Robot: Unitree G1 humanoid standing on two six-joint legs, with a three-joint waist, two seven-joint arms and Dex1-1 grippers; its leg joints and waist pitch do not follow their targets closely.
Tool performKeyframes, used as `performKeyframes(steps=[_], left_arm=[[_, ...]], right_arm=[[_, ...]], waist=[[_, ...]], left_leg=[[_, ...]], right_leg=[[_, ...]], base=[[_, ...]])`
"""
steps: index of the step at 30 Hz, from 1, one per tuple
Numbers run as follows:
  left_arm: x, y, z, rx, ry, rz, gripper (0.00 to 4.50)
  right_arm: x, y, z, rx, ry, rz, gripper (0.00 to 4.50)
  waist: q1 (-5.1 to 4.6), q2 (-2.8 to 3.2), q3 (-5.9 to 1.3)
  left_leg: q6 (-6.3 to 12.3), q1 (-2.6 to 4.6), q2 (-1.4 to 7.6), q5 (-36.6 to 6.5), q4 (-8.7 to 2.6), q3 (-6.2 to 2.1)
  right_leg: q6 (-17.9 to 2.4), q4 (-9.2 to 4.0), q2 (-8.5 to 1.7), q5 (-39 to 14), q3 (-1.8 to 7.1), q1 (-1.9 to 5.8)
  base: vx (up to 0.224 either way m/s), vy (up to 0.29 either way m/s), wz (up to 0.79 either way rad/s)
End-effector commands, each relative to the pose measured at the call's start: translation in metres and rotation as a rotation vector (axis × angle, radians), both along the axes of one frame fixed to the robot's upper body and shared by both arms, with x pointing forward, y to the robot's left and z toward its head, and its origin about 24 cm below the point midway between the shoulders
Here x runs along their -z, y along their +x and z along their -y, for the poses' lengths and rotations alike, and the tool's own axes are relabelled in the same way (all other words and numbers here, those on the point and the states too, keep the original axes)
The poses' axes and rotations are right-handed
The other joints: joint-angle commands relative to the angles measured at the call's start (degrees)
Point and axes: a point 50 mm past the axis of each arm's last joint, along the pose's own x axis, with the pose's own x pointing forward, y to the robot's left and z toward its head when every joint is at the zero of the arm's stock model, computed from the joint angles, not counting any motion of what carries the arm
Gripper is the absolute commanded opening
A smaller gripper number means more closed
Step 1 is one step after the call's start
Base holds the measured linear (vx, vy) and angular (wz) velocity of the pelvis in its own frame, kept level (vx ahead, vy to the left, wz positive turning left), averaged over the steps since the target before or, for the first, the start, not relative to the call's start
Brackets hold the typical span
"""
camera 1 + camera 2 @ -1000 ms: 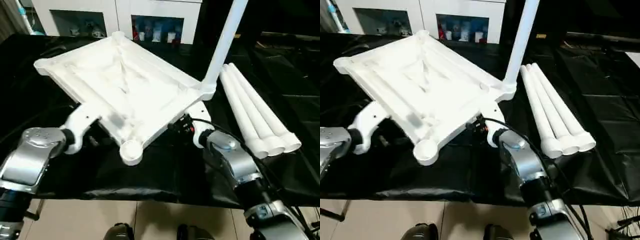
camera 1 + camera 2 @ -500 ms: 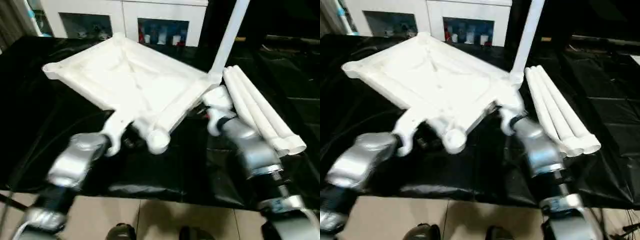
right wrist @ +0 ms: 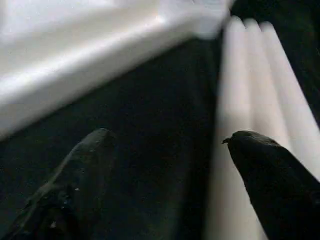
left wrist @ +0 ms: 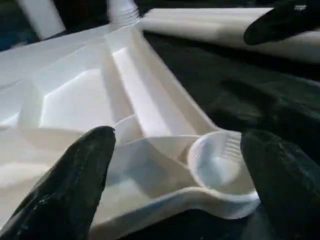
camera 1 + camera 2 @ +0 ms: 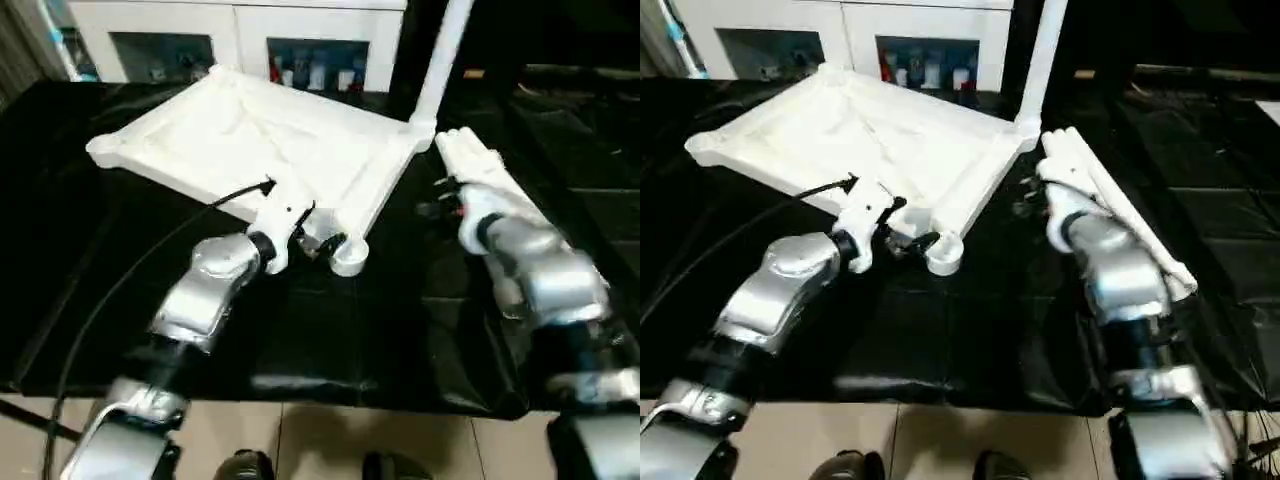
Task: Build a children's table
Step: Pick table leg
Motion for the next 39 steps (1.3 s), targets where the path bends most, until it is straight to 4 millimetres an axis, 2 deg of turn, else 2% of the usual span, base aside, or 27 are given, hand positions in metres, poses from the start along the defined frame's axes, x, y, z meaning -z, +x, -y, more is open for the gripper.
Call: performKeyframes(steps=[1,3,4,6,9,10,12,13,15,18,21,32,39], left_arm=[[-0.005,-0.007,-0.003,0.072,0.004,-0.011,4.5],[-0.012,-0.023,-0.007,0.212,0.017,-0.047,4.5],[-0.013,-0.028,-0.008,0.256,0.019,-0.057,4.5],[-0.015,-0.035,-0.01,0.315,0.034,-0.075,4.5],[-0.017,-0.042,-0.013,0.367,0.058,-0.093,4.5],[-0.019,-0.043,-0.014,0.374,0.059,-0.096,4.5],[-0.022,-0.045,-0.013,0.383,0.057,-0.1,4.5],[-0.023,-0.047,-0.013,0.39,0.058,-0.106,4.5],[-0.024,-0.049,-0.013,0.399,0.061,-0.114,4.5],[-0.025,-0.052,-0.013,0.416,0.066,-0.128,4.5],[-0.026,-0.054,-0.013,0.425,0.072,-0.138,4.5],[-0.028,-0.058,-0.014,0.424,0.093,-0.152,4.5],[-0.029,-0.058,-0.015,0.421,0.099,-0.148,4.5]], right_arm=[[-0.001,0.001,0.009,0.043,0.014,-0.055,4.3],[-0.005,0.007,0.02,0.103,-0.016,-0.102,4.3],[-0.007,0.008,0.024,0.129,-0.027,-0.113,4.3],[-0.007,0.01,0.029,0.156,-0.025,-0.14,4.3],[-0.005,0.011,0.035,0.189,0.001,-0.197,4.3],[-0.002,0.011,0.035,0.185,0.016,-0.223,4.3],[0.002,0.011,0.034,0.169,0.055,-0.265,4.3],[0.003,0.011,0.034,0.167,0.069,-0.282,4.3],[0.005,0.011,0.034,0.166,0.066,-0.301,4.3],[0.009,0.011,0.035,0.175,0.059,-0.327,4.3],[0.012,0.011,0.036,0.192,0.047,-0.342,4.3],[0.018,0.011,0.035,0.192,0.055,-0.38,4.3],[0.019,0.012,0.033,0.183,0.056,-0.383,3.72]], waist=[[0.24,0.01,-5.45],[0.05,-0.13,-5.24],[-0.12,-0.08,-5.34],[-0.25,-0.22,-4.95],[-0.18,-0.03,-4.81],[-0.14,-0.25,-4.97],[-0.06,-0.13,-4.95],[-0.04,-0.57,-4.93],[0.07,-0.38,-4.92],[0.05,-0.54,-4.91],[0.01,-0.39,-4.88],[0.07,-0.4,-4.85],[0.0,-0.44,-4.83]], left_leg=[[1.73,1.31,1.58,-12.1,-3.69,-1.33],[1.67,1.56,1.65,-12.2,-3.68,-1.06],[1.42,1.49,1.78,-12.0,-3.7,-1.22],[0.95,1.73,1.77,-13.5,-3.79,-0.9],[0.37,1.85,1.83,-14.2,-3.87,-0.83],[0.17,1.93,1.85,-14.1,-3.85,-0.79],[-0.03,1.86,1.83,-14.1,-3.83,-0.82],[0.1,1.74,1.85,-13.8,-3.86,-0.78],[0.12,1.69,1.84,-13.4,-3.86,-0.82],[0.05,1.65,1.81,-13.1,-3.81,-0.74],[-0.3,1.64,1.8,-13.4,-3.82,-0.79],[-0.38,1.56,1.8,-13.4,-3.87,-0.76],[-0.44,1.56,1.79,-13.7,-3.85,-0.74]], right_leg=[[-12.5,-3.66,-2.53,-12.5,1.25,3.66],[-13.0,-3.88,-2.43,-13.4,1.33,3.36],[-13.5,-3.5,-2.62,-13.2,1.29,3.46],[-13.5,-3.82,-2.26,-14.5,1.35,3.01],[-12.7,-3.83,-2.22,-15.2,1.43,2.94],[-12.9,-3.74,-2.27,-14.8,1.44,3.01],[-12.8,-3.64,-2.29,-14.7,1.45,3.08],[-12.8,-3.71,-2.4,-14.8,1.46,3.2],[-12.8,-3.62,-2.42,-14.9,1.46,3.23],[-12.4,-3.68,-2.42,-15.8,1.46,3.13],[-12.4,-3.67,-2.4,-16.4,1.45,3.04],[-12.1,-3.67,-2.32,-16.1,1.43,3.04],[-12.0,-3.77,-2.32,-16.7,1.44,2.96]], base=[[0.0,0.0,0.0],[0.0,0.0,0.0],[0.0,0.0,0.0],[0.0,0.0,0.0],[0.0,0.0,0.0],[0.0,0.0,0.0],[0.0,0.0,0.0],[0.0,0.0,0.0],[0.0,0.0,0.0],[0.0,0.0,0.0],[0.0,0.0,0.0],[0.0,0.0,0.0],[0.0,0.0,0.0]])
